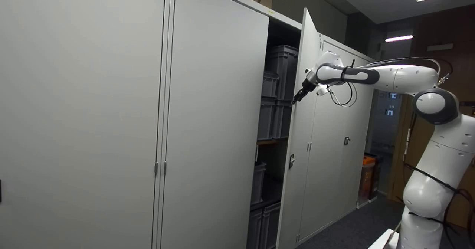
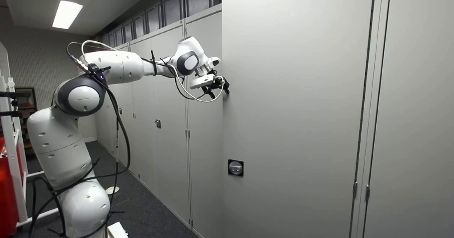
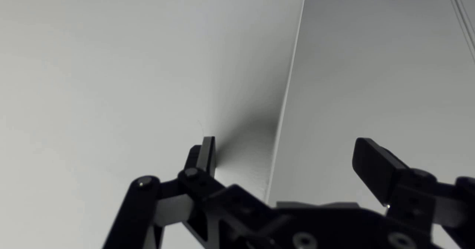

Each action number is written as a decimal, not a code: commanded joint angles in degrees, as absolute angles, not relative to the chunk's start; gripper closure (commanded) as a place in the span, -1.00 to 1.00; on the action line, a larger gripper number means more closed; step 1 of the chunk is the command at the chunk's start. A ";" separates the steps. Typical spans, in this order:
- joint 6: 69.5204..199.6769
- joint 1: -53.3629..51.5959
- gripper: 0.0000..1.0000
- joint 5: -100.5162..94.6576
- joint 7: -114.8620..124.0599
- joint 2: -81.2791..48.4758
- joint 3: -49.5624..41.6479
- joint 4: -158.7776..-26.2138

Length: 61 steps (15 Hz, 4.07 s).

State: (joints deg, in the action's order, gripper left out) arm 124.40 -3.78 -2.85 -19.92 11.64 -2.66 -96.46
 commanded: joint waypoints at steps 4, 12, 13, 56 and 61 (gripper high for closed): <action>122.29 -3.42 -1.00 -3.08 -19.17 14.04 -1.26 -98.94; 117.79 -3.78 -1.00 -4.21 -18.55 20.73 0.79 -106.25; 117.34 -3.82 -1.00 -4.34 -18.40 21.81 1.02 -107.26; 130.04 2.00 -1.00 -6.82 -17.82 25.70 -10.35 -115.12; 130.04 2.24 -1.00 -6.86 -17.80 25.70 -10.39 -115.12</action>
